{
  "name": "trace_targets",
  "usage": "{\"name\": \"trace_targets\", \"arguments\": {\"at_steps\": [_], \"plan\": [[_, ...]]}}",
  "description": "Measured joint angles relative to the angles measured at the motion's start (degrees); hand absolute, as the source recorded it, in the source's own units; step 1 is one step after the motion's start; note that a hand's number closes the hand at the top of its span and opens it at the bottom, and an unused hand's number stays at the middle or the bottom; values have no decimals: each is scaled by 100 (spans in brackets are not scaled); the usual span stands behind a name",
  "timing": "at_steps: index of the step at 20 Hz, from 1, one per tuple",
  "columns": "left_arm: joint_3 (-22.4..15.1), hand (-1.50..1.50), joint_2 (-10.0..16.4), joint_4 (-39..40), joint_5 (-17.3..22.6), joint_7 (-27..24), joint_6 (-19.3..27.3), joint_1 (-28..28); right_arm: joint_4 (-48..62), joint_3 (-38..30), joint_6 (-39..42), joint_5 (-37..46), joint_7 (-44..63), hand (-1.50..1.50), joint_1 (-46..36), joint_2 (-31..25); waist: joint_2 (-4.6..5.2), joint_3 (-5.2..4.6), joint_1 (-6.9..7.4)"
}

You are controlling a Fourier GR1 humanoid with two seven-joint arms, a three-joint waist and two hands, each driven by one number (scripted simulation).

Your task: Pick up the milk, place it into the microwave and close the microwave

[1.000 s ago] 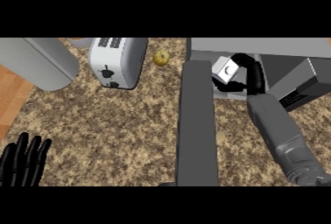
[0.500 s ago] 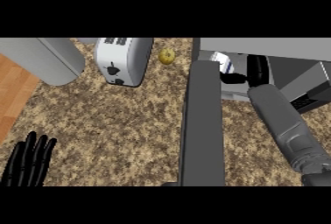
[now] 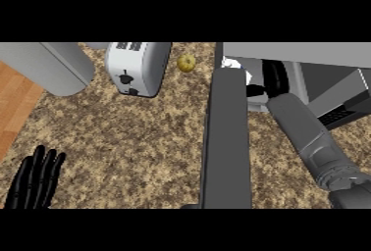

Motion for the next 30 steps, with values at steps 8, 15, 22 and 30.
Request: {"name": "trace_targets", "arguments": {"at_steps": [8,15,22,30], "plan": [[-135,-150,-56,15,-212,-7,68,11,-18,-203,-178,-149,-17,-150,-99,63,-20,-1,-58],[-234,-150,-63,-165,-296,138,95,71,-70,-390,-270,-283,-164,-150,-45,-118,-34,0,-96],[-425,-150,-107,-166,-474,90,128,198,-167,-597,-166,-440,-470,-150,61,-406,-62,-2,-160],[-631,-150,-209,-153,-617,20,216,342,-192,-864,507,-694,-797,-150,207,-615,-94,-4,-222]]}}
